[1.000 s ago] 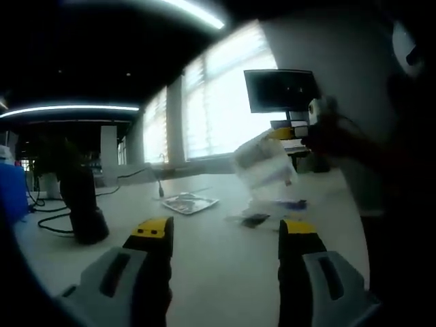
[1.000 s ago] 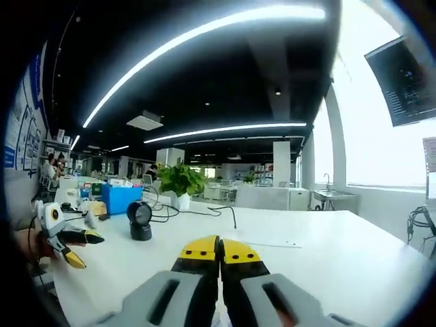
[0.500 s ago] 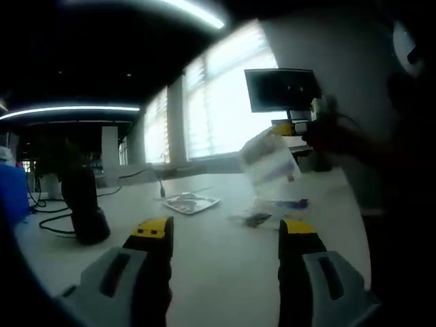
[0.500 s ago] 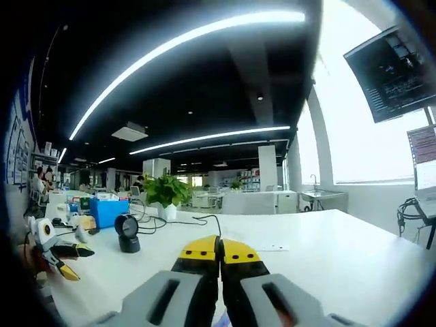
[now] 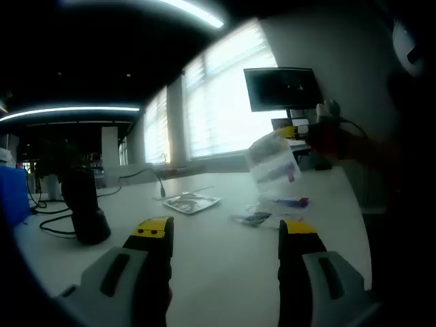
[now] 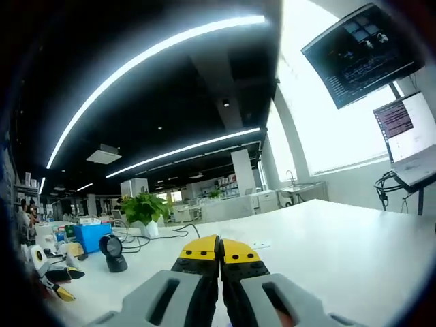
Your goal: Clip sheet goods on table flip sheet goods clip sheet goods scan sheet goods put sheet goods back to table
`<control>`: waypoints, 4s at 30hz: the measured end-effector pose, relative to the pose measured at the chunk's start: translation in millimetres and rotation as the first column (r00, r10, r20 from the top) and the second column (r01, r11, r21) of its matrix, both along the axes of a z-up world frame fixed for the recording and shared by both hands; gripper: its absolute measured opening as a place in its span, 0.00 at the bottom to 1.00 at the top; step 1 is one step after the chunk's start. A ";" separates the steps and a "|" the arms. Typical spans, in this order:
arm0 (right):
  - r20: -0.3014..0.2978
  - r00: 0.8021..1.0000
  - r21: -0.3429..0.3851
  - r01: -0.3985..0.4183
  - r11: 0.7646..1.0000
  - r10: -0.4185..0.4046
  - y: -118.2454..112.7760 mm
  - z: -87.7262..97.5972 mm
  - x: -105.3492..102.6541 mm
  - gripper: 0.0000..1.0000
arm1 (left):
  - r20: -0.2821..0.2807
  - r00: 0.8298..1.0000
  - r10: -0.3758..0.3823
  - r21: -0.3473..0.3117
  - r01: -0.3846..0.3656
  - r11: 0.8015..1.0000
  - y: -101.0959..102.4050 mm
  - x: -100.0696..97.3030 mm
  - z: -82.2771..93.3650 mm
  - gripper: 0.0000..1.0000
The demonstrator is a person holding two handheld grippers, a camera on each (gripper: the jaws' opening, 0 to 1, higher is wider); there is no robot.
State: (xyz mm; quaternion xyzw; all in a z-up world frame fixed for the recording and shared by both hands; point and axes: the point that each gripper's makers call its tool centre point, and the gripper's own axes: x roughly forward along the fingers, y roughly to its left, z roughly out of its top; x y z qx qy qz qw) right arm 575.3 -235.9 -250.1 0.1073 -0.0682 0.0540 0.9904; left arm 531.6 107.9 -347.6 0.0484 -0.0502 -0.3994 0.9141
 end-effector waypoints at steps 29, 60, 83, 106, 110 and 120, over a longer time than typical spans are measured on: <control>-0.015 0.995 0.288 0.102 0.952 -0.102 -31.1 -22.8 -18.4 0.00 | 0.000 1.000 0.006 0.006 -0.006 1.000 0.3 0.7 -0.5 0.55; -0.195 0.931 0.401 0.362 0.842 -0.307 -89.8 -104.2 -25.3 0.00 | 0.011 1.000 0.011 0.023 -0.011 1.000 0.2 0.6 -1.2 0.55; -0.258 0.897 0.220 0.417 0.882 -0.360 -79.4 -122.9 -33.2 0.05 | 0.012 1.000 0.017 0.031 -0.018 0.999 1.0 1.5 -2.2 0.55; -0.303 0.900 0.107 0.359 0.927 -0.314 -65.6 -130.5 -21.1 0.72 | 0.014 1.000 0.019 0.025 -0.019 1.000 1.7 1.2 -1.0 0.55; -0.303 0.901 0.086 0.350 0.933 -0.311 -67.4 -130.4 -19.2 0.72 | 0.014 1.000 0.018 0.025 -0.018 1.000 1.6 1.1 -1.0 0.55; -0.245 0.946 0.032 0.225 0.974 -0.211 -49.1 -109.9 -8.6 0.75 | 0.016 1.000 0.017 0.024 -0.018 1.000 1.6 1.0 -0.7 0.55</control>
